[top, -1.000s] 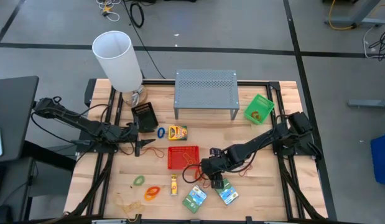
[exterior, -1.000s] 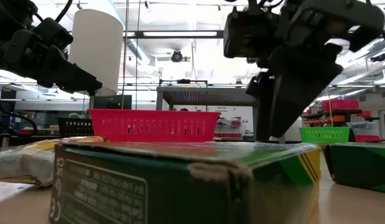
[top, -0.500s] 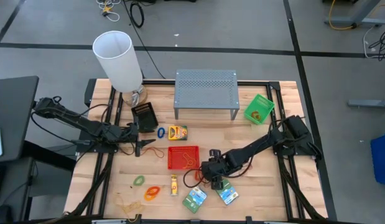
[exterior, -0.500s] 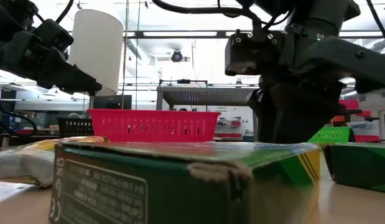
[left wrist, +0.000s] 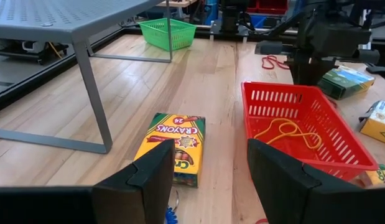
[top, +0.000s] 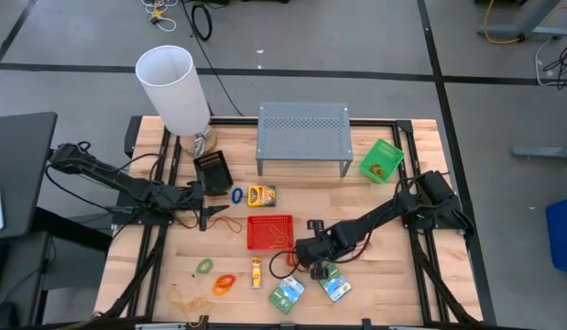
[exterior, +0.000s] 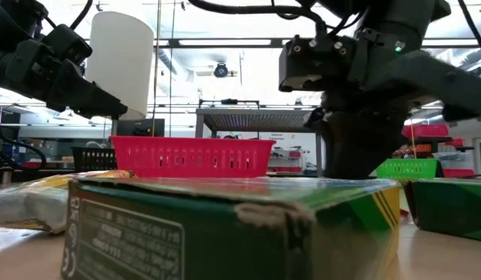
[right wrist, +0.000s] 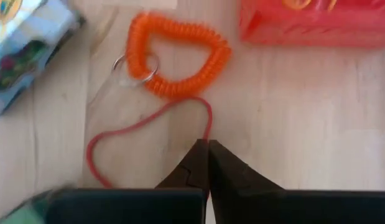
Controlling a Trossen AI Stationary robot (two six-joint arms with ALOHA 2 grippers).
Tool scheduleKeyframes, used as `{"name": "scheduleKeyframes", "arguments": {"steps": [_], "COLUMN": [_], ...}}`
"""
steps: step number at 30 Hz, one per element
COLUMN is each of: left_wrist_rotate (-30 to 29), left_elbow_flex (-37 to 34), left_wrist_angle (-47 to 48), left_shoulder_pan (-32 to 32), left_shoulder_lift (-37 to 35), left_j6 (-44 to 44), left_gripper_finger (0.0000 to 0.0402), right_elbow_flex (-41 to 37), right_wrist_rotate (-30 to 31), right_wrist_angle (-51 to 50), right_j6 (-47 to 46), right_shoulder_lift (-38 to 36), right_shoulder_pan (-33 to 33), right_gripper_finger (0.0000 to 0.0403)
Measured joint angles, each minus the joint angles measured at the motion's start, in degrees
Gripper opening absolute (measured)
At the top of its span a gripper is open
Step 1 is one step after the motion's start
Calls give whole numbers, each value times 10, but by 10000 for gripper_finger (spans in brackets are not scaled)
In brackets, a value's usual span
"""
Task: Pick & Place Office Desk Supplies
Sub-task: Put the red rubber band into the red bin
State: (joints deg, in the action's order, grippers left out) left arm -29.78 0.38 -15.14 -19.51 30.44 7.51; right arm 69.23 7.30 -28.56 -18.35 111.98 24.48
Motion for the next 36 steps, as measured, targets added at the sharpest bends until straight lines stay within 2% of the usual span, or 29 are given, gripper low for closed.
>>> {"name": "scheduleKeyframes", "arguments": {"steps": [4,13,18,21,27,33,36], "left_wrist_rotate": [0,0,0,0,0,0,0], "left_elbow_flex": [0,0,0,0,0,0,0], "left_wrist_angle": [0,0,0,0,-1,-1,-1], "left_shoulder_pan": [0,0,0,0,0,0,0], "left_shoulder_lift": [0,0,0,0,0,0,0], "left_j6": [0,2,2,2,2,2,0], "left_gripper_finger": [206,206,206,206,206,206,206], "right_elbow_flex": [49,187,255,286,297,297,297], "right_wrist_rotate": [36,169,231,252,243,174,113], "right_wrist_angle": [-95,-301,-359,-359,-268,-160,-113], "right_j6": [9,12,32,58,144,233,261], "right_shoulder_lift": [-3,-5,-5,-6,-6,7,19], "right_shoulder_pan": [3,10,12,12,-5,-36,-53], "right_gripper_finger": [3,1,1,1,0,0,0]}}
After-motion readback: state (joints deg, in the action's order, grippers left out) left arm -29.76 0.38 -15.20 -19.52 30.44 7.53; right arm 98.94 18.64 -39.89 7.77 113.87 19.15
